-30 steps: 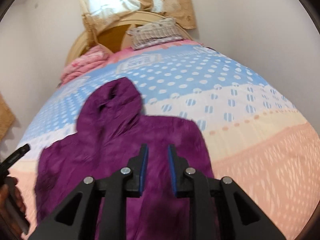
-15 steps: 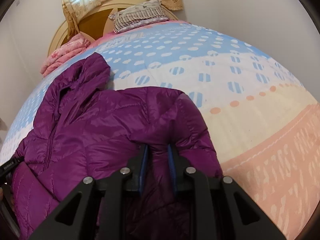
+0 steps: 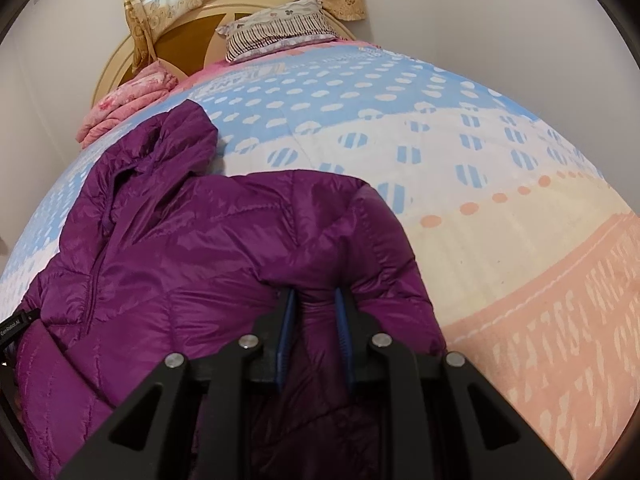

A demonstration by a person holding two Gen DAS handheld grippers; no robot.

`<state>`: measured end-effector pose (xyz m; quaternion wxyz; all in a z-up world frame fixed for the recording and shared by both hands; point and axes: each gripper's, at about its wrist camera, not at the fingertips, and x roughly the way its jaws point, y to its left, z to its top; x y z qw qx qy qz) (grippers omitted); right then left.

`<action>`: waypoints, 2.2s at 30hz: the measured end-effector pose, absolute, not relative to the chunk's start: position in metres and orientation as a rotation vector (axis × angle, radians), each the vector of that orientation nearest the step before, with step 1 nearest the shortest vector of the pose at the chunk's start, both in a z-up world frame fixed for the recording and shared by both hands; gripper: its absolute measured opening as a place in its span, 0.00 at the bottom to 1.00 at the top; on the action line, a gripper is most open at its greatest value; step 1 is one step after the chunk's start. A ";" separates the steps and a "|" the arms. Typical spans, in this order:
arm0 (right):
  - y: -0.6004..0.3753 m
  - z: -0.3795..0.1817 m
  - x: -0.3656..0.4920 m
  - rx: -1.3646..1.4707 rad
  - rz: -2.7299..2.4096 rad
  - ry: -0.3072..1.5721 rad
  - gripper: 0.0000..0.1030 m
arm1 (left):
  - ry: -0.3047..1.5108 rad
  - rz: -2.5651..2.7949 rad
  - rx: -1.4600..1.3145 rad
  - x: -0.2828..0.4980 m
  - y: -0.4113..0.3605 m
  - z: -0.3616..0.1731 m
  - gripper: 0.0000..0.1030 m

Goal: Fold large clothes

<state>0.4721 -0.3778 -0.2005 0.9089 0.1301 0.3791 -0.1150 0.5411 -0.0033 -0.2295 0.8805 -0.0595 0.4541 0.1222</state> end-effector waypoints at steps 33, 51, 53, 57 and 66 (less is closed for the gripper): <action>-0.346 -0.111 0.631 0.171 0.065 0.759 0.85 | 0.893 -0.145 -0.251 0.676 -0.048 -0.155 0.99; -0.333 -0.151 0.702 0.120 0.206 0.859 0.09 | 0.790 -0.380 -0.068 0.708 -0.102 -0.157 0.01; -0.332 -0.128 0.674 0.092 0.214 0.792 0.08 | 0.720 -0.413 -0.051 0.682 -0.098 -0.131 0.01; -0.324 -0.092 0.612 0.010 0.215 0.675 0.08 | 0.587 -0.437 0.008 0.631 -0.093 -0.098 0.01; -0.296 -0.083 0.479 -0.109 0.239 0.458 0.08 | 0.304 -0.372 0.103 0.508 -0.069 -0.099 0.03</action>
